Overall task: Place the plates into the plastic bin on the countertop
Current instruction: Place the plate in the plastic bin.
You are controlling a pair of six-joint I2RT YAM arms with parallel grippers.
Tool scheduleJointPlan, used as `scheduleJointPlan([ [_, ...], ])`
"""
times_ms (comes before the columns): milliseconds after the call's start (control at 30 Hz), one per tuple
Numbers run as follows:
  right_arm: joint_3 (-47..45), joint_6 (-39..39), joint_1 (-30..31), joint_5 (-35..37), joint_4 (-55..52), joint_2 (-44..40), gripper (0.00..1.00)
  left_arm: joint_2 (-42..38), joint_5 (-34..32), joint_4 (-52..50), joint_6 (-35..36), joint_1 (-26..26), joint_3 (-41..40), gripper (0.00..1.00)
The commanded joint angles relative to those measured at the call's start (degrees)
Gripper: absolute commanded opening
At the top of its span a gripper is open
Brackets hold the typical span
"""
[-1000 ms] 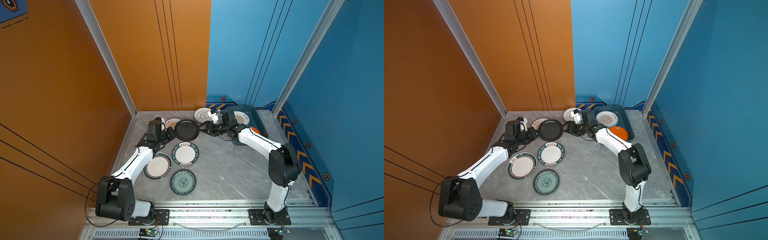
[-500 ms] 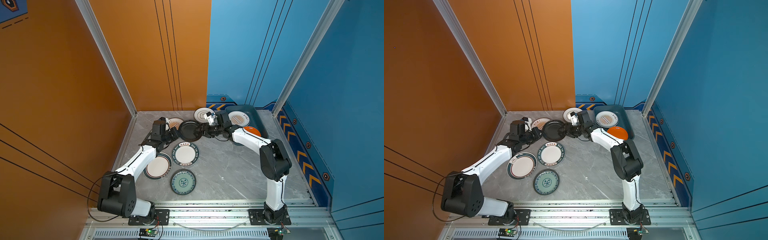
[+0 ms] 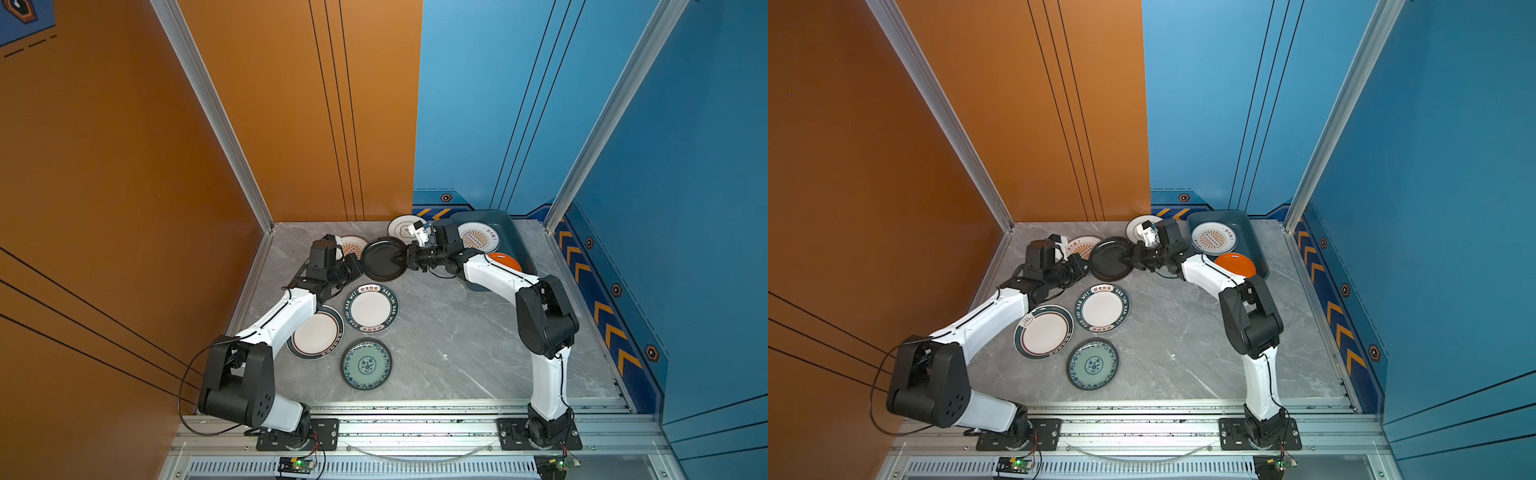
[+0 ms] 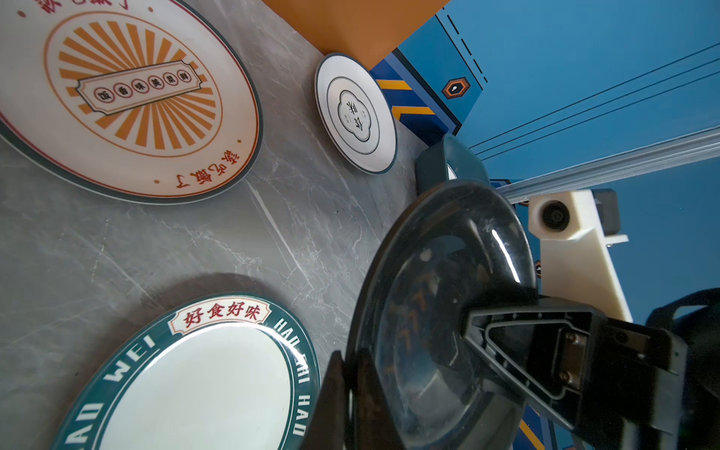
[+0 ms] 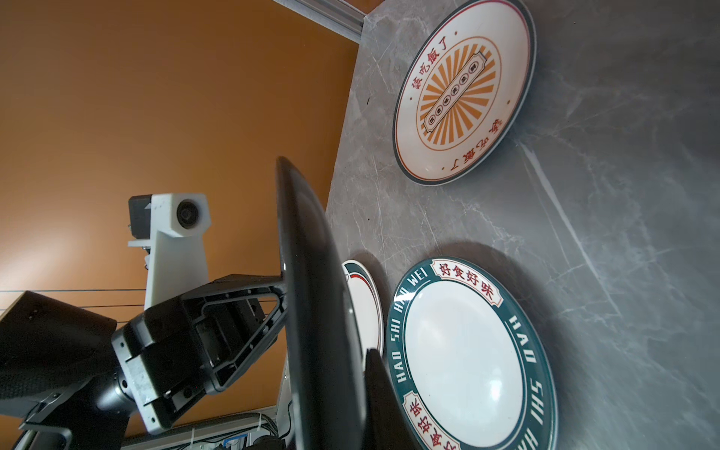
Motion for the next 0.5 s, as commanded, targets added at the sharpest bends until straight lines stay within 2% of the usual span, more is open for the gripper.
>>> scheduleJointPlan([
  [0,1.0,-5.8,-2.2,4.5,-8.1,-3.3,0.00,0.1,1.0,0.4,2.5,-1.0,2.3,0.31],
  [67,0.5,-8.8,-4.6,5.5,-12.5,-5.6,0.00,-0.1,0.6,-0.9,3.6,-1.1,2.3,0.51],
  [133,-0.2,-11.4,-7.9,7.1,-16.2,-8.4,0.00,-0.7,-0.4,-2.9,5.1,-1.1,2.3,0.66],
  [267,-2.3,-16.3,-16.4,12.2,-24.8,-13.5,0.00,-2.1,-2.3,-5.5,8.0,-1.0,2.3,0.89],
  [300,-2.8,-17.5,-18.7,13.6,-26.8,-14.6,0.00,-2.4,-3.0,-6.2,8.7,-0.9,2.3,0.98],
  [467,-6.5,-20.9,-28.2,15.3,-30.9,-16.4,0.00,-2.3,-2.6,-7.3,9.9,1.4,1.5,0.98],
])
